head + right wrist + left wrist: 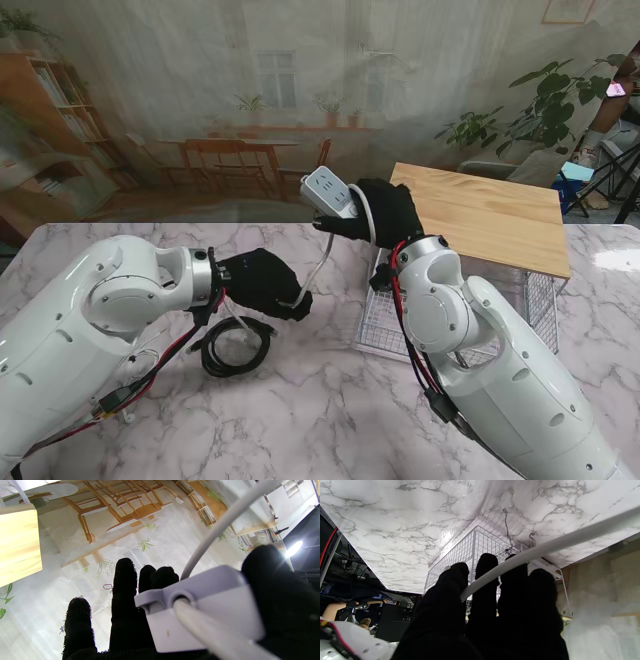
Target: Load the small electronics into the mesh drawer
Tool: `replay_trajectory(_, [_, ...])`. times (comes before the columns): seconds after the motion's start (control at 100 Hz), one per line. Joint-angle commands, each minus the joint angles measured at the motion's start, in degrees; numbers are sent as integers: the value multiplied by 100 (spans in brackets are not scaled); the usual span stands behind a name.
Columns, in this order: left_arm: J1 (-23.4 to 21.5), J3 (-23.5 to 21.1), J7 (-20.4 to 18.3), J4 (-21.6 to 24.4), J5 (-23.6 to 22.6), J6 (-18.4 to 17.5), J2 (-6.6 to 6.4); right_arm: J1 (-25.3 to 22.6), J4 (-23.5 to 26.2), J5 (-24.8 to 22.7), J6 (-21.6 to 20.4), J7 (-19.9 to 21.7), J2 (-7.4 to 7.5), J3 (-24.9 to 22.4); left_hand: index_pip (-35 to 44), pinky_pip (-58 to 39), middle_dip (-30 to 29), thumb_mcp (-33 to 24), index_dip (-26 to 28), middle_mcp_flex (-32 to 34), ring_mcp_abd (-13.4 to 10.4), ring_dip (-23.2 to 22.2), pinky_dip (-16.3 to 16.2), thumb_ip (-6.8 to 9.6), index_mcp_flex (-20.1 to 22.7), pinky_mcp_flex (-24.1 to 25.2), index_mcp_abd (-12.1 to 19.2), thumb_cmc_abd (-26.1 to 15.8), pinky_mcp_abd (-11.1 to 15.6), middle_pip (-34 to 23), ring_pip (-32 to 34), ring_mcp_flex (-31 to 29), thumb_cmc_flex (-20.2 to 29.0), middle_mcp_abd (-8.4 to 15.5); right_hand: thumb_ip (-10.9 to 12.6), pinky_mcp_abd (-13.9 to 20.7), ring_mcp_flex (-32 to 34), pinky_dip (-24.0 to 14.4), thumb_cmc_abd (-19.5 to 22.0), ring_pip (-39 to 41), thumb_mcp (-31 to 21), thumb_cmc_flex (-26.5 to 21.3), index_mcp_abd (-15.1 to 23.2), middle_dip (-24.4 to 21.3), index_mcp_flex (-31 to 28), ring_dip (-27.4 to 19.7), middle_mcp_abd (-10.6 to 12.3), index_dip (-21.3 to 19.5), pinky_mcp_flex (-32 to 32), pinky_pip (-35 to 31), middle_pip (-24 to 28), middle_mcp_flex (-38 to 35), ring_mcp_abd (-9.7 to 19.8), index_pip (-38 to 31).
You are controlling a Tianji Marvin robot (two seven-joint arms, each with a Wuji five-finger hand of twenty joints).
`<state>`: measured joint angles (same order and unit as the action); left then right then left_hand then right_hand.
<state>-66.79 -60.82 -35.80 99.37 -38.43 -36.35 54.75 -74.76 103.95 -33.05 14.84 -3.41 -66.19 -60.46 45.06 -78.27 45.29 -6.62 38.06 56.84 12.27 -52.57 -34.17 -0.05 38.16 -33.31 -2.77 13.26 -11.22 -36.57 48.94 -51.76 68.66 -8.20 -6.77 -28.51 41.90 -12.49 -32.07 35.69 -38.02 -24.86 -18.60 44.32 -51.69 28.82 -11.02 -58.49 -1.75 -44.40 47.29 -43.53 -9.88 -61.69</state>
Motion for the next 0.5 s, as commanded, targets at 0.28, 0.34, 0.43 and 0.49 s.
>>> replay_trajectory(0.28, [-561,-813,109,737,-111,-494,-82,206,-306,-429,24,1,34,188,441,-535,212,-109,317,281,191,-113,-107,83,81,-456,495,-526,91,-312,489,-458,530,-91,65,86,-83,0,1462,354,-1361,-1211,750,102,-715,64,473,-112,129,44,605,-108,139,-486])
replay_trajectory(0.34, [-583,-873,145,801,-49,-521,-76,249,-347,-491,55,26,40,255,453,-580,237,-92,338,297,173,-129,-104,89,83,-474,503,-507,92,-351,532,-476,530,-87,71,78,-78,-2,1438,356,-1378,-1217,741,101,-726,63,470,-107,158,65,606,-113,146,-489])
replay_trajectory(0.43, [-579,-906,216,882,44,-561,-64,307,-404,-586,128,55,46,357,466,-641,260,-80,354,332,155,-145,-102,108,87,-539,521,-480,123,-395,587,-518,531,-67,77,52,-72,-6,1398,361,-1412,-1225,720,101,-750,63,459,-98,181,89,608,-131,140,-493])
replay_trajectory(0.49, [-567,-901,286,923,112,-578,-48,342,-443,-650,162,55,47,422,478,-673,272,-72,364,354,135,-151,-99,124,96,-577,531,-463,134,-420,617,-548,530,-59,76,51,-76,-13,1384,362,-1428,-1226,707,101,-761,62,442,-91,181,94,609,-143,133,-489])
